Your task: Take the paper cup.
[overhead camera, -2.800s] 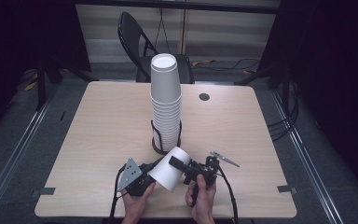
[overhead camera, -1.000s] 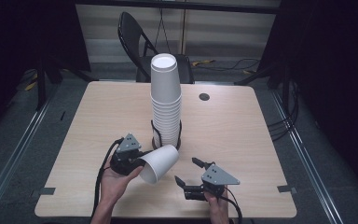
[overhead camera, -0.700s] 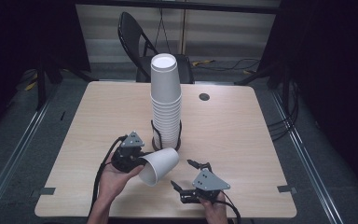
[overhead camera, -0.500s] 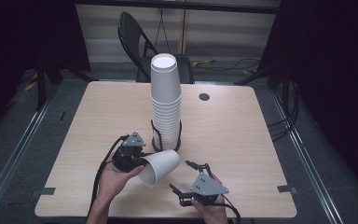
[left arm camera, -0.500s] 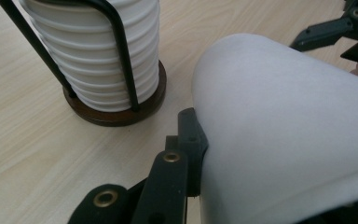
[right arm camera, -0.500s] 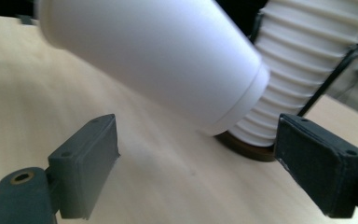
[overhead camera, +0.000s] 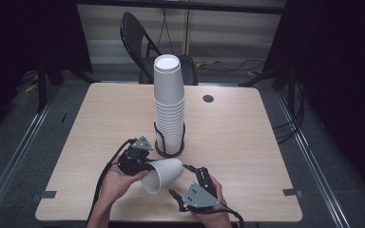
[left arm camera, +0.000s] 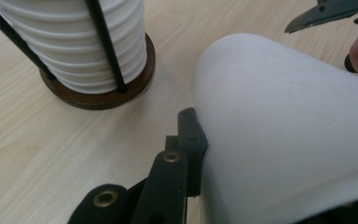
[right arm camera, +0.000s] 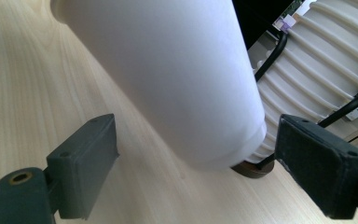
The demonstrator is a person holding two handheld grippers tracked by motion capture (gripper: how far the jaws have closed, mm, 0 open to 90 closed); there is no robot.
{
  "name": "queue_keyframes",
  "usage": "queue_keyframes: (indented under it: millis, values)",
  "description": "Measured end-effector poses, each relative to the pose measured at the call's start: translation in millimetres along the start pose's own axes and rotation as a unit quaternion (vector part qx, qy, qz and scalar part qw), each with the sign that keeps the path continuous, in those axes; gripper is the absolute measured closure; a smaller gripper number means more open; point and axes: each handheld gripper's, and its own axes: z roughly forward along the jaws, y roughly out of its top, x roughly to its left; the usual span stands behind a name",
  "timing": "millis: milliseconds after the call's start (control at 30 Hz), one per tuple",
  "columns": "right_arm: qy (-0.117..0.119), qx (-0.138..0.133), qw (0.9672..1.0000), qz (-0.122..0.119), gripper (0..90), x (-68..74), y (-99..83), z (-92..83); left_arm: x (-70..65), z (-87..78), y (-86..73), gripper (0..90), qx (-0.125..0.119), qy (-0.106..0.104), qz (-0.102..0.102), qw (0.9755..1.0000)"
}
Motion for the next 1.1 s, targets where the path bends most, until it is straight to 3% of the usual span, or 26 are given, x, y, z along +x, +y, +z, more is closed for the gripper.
queue_keyframes:
  millis: [200,400,633,1100]
  values:
    - [-0.025,0.004,0.9995,-0.018,13.2,5.0,5.1,2.9,-2.5,5.0,4.5,86.9,0.019,-0.011,0.008,0.9997]
    - [-0.005,0.004,0.9994,-0.034,12.8,9.8,11.3,8.0,-4.5,12.6,8.5,87.0,0.031,-0.019,0.006,0.9993]
    - [-0.005,0.006,0.9980,-0.062,8.0,15.9,19.5,16.8,-8.2,18.3,11.9,86.9,0.044,-0.028,0.012,0.9986]
    - [-0.006,-0.013,0.9966,-0.081,8.1,21.8,35.0,29.0,-14.9,26.6,13.3,87.1,0.030,-0.035,0.003,0.9989]
